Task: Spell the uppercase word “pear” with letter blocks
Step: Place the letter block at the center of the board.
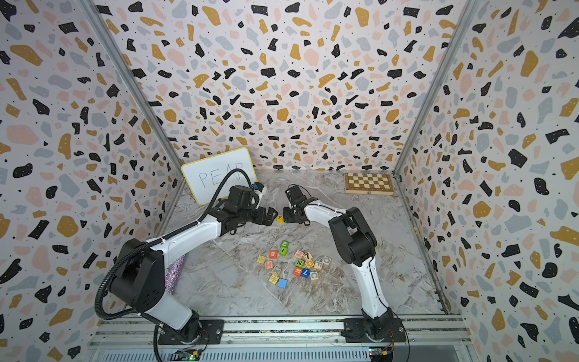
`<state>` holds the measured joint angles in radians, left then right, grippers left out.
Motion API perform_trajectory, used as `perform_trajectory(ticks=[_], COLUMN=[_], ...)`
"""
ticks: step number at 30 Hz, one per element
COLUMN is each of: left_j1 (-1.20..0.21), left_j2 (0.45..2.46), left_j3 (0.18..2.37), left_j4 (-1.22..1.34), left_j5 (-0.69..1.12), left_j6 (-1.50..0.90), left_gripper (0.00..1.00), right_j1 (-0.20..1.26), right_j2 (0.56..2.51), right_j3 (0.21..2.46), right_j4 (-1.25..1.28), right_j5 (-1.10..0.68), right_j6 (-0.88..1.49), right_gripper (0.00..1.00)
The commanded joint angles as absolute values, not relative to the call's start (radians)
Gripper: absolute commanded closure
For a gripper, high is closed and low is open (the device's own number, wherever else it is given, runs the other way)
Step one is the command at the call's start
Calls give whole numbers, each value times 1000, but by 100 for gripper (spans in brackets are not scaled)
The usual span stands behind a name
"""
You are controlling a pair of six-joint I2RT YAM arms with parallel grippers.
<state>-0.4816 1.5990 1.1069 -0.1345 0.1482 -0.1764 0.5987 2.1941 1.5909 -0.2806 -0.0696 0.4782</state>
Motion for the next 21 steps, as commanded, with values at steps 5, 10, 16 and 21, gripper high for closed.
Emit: perform_trajectory(ticks=[5,10,16,21], left_j1=[-486,-486,-486,-486], left_j2=[1566,1568,1566,1560], left_j3=[1091,1092,1091,1088], left_j4=[-103,-105,-103,-103], left_j5=[140,140,140,140], left_j6=[-176,-176,-176,-177], left_gripper=[1,1,1,1], right_j1=[609,620,623,622], right_j2=[2155,2133,2114,2137], right_j3=[1574,1568,1555,1571], right_j4=[-356,-367,-360,-354], right_j5=[-35,-17,-3,-11], right_j6=[509,513,517,512], right_gripper=[81,77,76,75])
